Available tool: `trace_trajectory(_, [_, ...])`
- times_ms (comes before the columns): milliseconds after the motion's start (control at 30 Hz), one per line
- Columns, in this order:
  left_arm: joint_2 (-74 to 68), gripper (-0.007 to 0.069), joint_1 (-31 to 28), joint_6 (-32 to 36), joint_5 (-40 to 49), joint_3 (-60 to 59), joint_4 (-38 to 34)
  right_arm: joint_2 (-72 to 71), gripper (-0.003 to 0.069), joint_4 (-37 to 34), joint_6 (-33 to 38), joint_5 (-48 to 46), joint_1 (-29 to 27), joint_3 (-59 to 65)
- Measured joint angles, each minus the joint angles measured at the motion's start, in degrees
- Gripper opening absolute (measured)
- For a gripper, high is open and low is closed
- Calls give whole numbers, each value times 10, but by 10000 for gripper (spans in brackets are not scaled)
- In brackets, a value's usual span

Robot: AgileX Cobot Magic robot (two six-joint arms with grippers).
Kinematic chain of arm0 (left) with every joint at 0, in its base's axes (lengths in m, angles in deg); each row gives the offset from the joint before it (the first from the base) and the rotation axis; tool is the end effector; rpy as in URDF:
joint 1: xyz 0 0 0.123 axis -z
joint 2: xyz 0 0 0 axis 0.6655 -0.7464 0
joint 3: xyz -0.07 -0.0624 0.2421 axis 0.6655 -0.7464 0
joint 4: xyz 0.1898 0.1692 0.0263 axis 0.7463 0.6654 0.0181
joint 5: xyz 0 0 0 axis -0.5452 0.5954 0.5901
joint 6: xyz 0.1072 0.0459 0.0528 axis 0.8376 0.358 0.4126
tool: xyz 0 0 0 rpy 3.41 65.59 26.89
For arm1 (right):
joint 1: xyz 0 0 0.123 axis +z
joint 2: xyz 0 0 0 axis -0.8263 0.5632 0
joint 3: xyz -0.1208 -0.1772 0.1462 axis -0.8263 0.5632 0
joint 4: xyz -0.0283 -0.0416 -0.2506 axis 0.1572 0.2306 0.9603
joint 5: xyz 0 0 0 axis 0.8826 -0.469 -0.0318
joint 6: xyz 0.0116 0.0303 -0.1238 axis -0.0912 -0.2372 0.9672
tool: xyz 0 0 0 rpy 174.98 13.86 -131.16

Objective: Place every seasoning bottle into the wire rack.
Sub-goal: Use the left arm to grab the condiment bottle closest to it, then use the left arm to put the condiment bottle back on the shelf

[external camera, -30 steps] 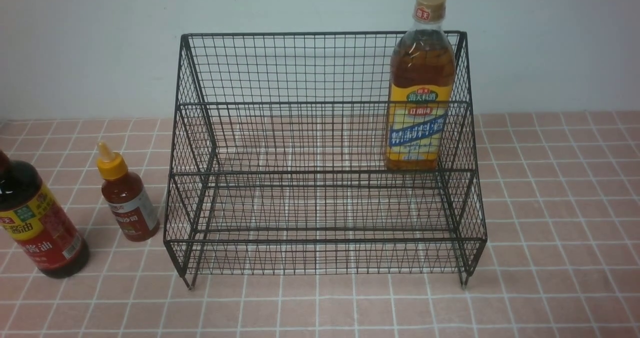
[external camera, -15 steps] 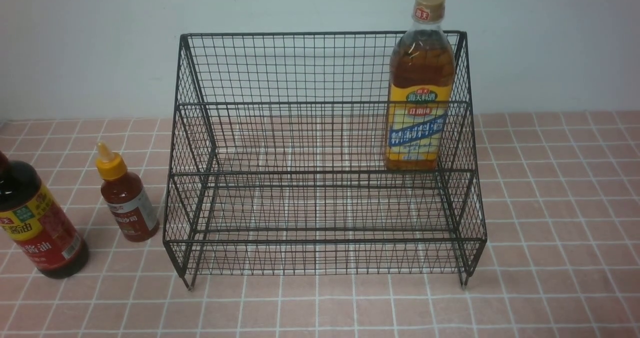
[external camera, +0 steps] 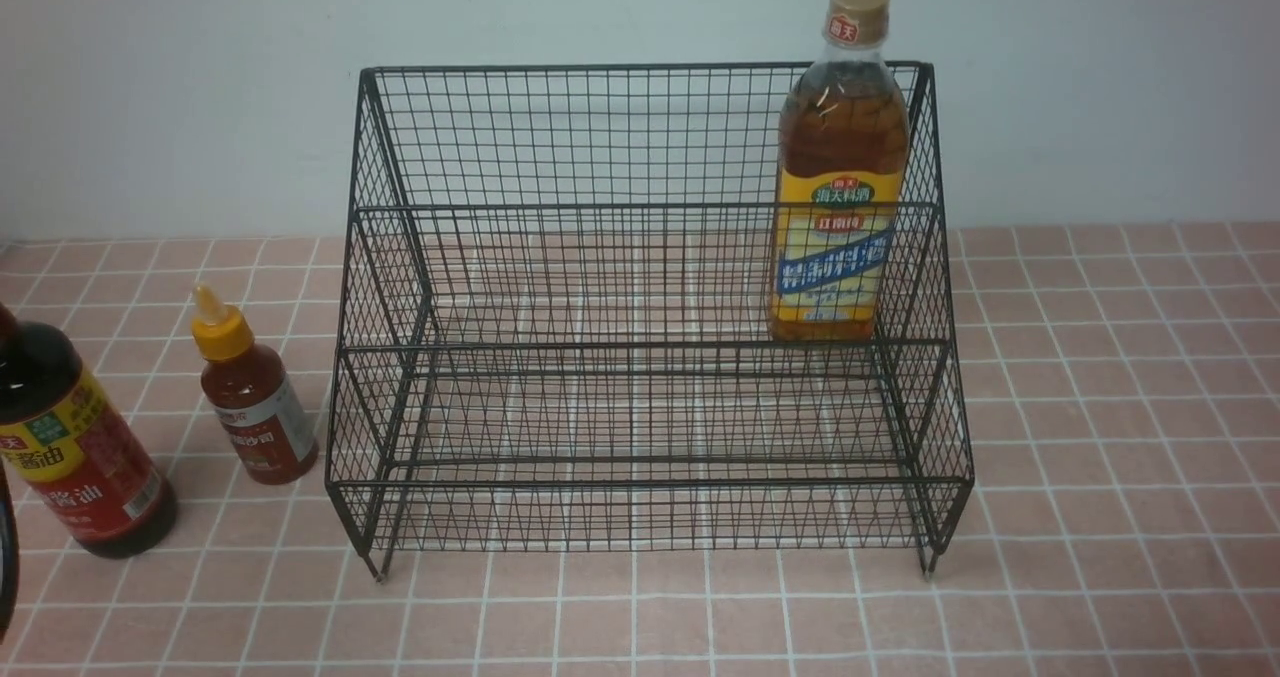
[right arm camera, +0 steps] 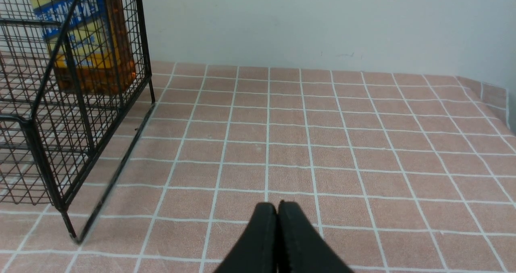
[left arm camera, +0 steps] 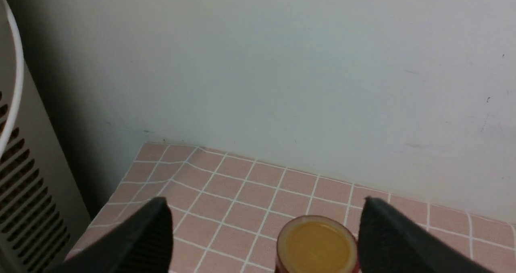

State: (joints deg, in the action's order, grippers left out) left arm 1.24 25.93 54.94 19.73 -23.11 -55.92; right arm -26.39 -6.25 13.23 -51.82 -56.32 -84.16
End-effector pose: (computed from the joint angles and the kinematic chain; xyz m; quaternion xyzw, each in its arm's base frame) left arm 0.2597 0.0810 0.2668 -0.1468 0.7612 0.0903 0.6252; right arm 0.1177 -0.0015 0.1625 -0.0035 0.8026 -0.0100 0.5964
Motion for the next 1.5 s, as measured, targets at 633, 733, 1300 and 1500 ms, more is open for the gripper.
trace_trajectory(633, [-74,591,23,-1,-27,12,36,0,-13,0,0,0,0,0])
trace_trajectory(733, [-91,591,23,-1,-27,12,36,0,-13,0,0,0,0,0])
trace_trajectory(1300, [-139,257,27,-9,-50,12,30,0,-13,0,0,0,0,0])
trace_trajectory(1500, [-89,258,27,-2,7,20,33,0,-13,0,0,0,0,0])
